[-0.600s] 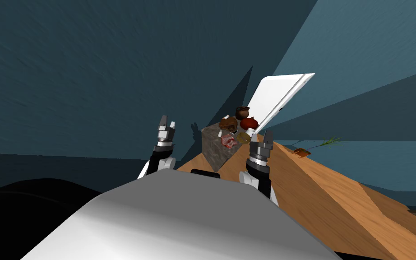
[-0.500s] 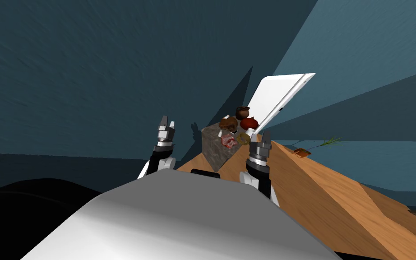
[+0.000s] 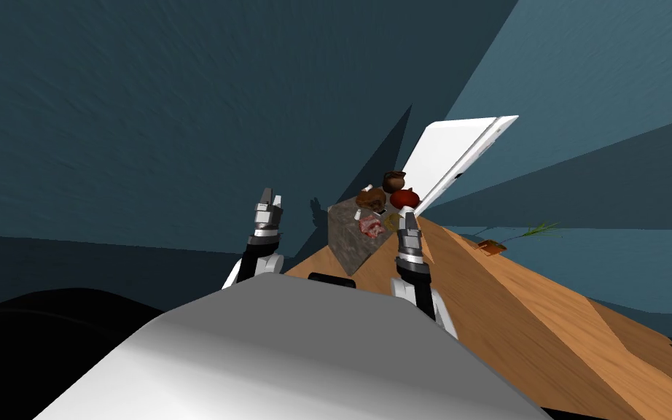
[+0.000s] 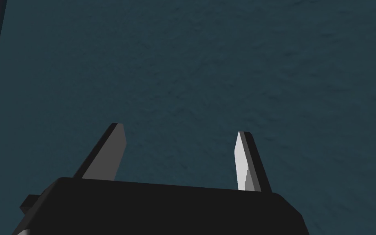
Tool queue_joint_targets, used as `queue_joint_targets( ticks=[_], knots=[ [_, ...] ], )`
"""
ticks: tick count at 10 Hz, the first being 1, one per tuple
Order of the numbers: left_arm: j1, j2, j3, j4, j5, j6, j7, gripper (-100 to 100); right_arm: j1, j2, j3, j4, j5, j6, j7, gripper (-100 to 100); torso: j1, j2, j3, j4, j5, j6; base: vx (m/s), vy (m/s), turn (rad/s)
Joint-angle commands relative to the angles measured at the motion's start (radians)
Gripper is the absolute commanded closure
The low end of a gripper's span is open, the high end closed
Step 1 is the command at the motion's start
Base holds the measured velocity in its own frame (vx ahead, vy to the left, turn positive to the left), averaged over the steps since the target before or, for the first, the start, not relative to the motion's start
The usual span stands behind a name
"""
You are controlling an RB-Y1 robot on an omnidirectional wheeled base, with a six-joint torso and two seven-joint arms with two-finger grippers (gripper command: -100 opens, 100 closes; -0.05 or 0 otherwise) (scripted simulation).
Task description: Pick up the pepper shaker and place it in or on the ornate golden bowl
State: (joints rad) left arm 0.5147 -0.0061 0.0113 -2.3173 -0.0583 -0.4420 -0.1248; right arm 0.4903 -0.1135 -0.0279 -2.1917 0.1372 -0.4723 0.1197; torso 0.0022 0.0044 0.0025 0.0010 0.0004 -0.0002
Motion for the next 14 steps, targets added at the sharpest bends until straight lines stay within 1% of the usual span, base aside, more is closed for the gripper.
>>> queue_joint_targets(
  ticks=[1,2,3,4,5,6,7,8,9,10,11,12,13,14],
  knots=[
    [0.0,0.0,0.0,0.0,0.0,0.0,0.0,0,-0.017,-0.027,-0.015,0.04,0.05,0.032,0.011,-100,0.0,0.0,0.0,0.0,0.0,0.0,-0.081,0.051,0.049],
    [0.0,0.0,0.0,0.0,0.0,0.0,0.0,0,-0.017,-0.027,-0.015,0.04,0.064,0.032,0.011,-100,0.001,0.0,0.0,0.0,0.0,0.0,-0.048,0.039,0.011],
    [0.0,0.0,0.0,0.0,0.0,0.0,0.0,0,-0.03,-0.04,-0.023,0.066,0.103,0.053,0.019,-100,0.0,-0.001,0.0,0.0,0.0,0.0,-0.041,0.046,0.034],
    [0.0,0.0,0.0,0.0,0.0,0.0,0.0,0,-0.03,-0.04,-0.023,0.066,0.108,0.053,0.019,-100,0.001,-0.001,-0.001,0.0,0.0,0.0,-0.032,0.03,0.016],
    [0.0,0.0,0.0,0.0,0.0,0.0,0.0,0,-0.044,-0.051,-0.031,0.094,0.149,0.076,0.027,-100,0.0,-0.002,-0.001,0.0,0.0,0.0,-0.044,0.023,0.038],
    [0.0,0.0,0.0,0.0,0.0,0.0,0.0,0,-0.044,-0.051,-0.031,0.094,0.156,0.076,0.027,-100,-0.001,-0.002,-0.001,0.0,0.0,0.0,-0.044,0.018,0.019],
    [0.0,0.0,0.0,0.0,0.0,0.0,0.0,0,-0.058,-0.061,-0.039,0.124,0.196,0.1,0.035,-100,-0.001,-0.002,-0.001,0.0,0.0,0.0,-0.043,0.037,0.034],
    [0.0,0.0,0.0,0.0,0.0,0.0,0.0,0,-0.058,-0.061,-0.039,0.124,0.207,0.1,0.035,-100,0.0,-0.002,-0.001,0.0,0.0,0.0,-0.038,0.039,0.022],
    [0.0,0.0,0.0,0.0,0.0,0.0,0.0,0,-0.073,-0.07,-0.047,0.155,0.243,0.126,0.043,-100,0.0,-0.002,-0.001,0.0,0.0,0.0,-0.047,0.047,0.042],
    [0.0,0.0,0.0,0.0,0.0,0.0,0.0,0,-0.073,-0.07,-0.047,0.155,0.262,0.126,0.043,-100,0.001,-0.002,-0.001,0.0,0.0,0.0,-0.042,0.04,0.017],
    [0.0,0.0,0.0,0.0,0.0,0.0,0.0,0,-0.089,-0.077,-0.055,0.187,0.295,0.154,0.05,-100,0.0,-0.002,-0.001,0.0,0.0,0.0,-0.05,0.041,0.047],
    [0.0,0.0,0.0,0.0,0.0,0.0,0.0,0,-0.089,-0.077,-0.055,0.187,0.318,0.154,0.05,-100,0.0,-0.001,-0.001,0.0,0.0,0.0,-0.044,0.036,0.018],
    [0.0,0.0,0.0,0.0,0.0,0.0,0.0,0,-0.105,-0.084,-0.062,0.22,0.351,0.182,0.057,-100,0.0,-0.002,-0.001,0.0,0.0,0.0,-0.05,0.056,0.039],
    [0.0,0.0,0.0,0.0,0.0,0.0,0.0,0,-0.105,-0.084,-0.062,0.22,0.377,0.182,0.057,-100,0.001,-0.001,-0.001,0.0,0.0,0.0,-0.043,0.043,0.02]
  ],
)
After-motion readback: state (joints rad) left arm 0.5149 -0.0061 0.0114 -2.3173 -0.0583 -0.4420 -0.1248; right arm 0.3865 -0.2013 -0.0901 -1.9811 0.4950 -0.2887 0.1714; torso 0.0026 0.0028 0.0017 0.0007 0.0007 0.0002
